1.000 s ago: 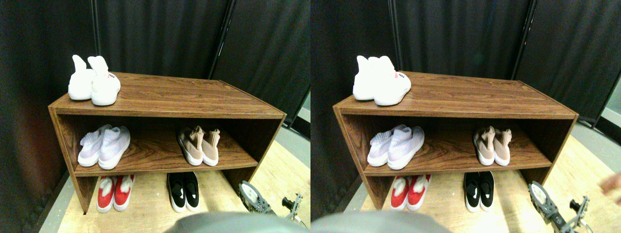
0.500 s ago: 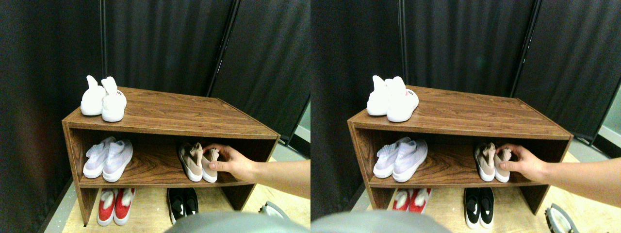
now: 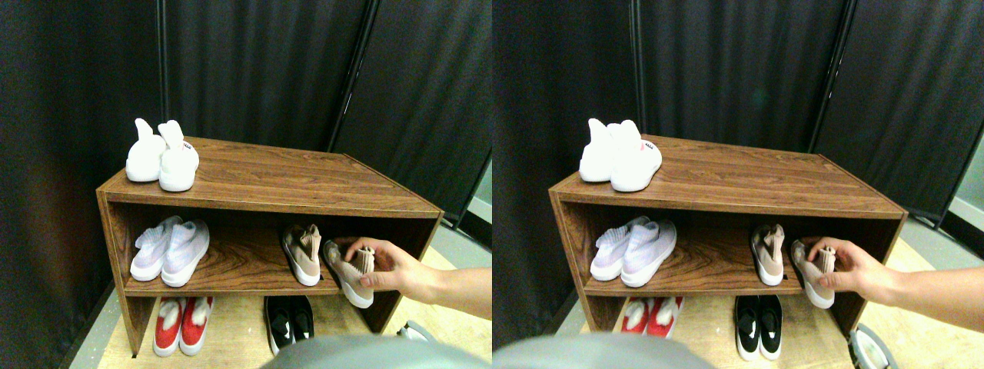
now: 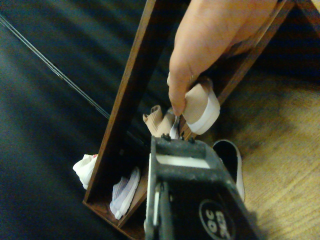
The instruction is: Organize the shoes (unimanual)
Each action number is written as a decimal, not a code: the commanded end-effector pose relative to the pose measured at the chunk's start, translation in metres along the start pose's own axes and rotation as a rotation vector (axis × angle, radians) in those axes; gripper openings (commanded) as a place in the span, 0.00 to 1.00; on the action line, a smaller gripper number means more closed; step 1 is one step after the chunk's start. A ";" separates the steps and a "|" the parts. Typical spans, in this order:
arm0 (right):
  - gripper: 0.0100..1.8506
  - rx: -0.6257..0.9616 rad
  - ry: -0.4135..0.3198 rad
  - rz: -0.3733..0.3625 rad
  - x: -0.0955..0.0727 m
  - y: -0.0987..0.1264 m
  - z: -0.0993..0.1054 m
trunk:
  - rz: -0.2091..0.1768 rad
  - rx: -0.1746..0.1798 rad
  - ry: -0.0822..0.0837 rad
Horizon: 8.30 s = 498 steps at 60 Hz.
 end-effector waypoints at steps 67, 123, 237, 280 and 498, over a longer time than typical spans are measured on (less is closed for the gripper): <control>0.03 0.022 -0.059 0.010 0.026 0.003 -0.003 | 0.000 -0.011 0.052; 0.03 0.062 -0.066 -0.014 0.043 0.000 -0.006 | -0.013 -0.009 0.078; 0.86 0.240 -0.132 -0.222 0.123 -0.070 0.008 | 0.000 0.010 0.082; 0.40 0.014 -0.191 -0.066 0.035 -0.013 0.053 | -0.028 0.016 0.081; 0.03 -0.025 -0.349 -0.333 0.151 -0.071 0.054 | 0.050 -0.029 0.078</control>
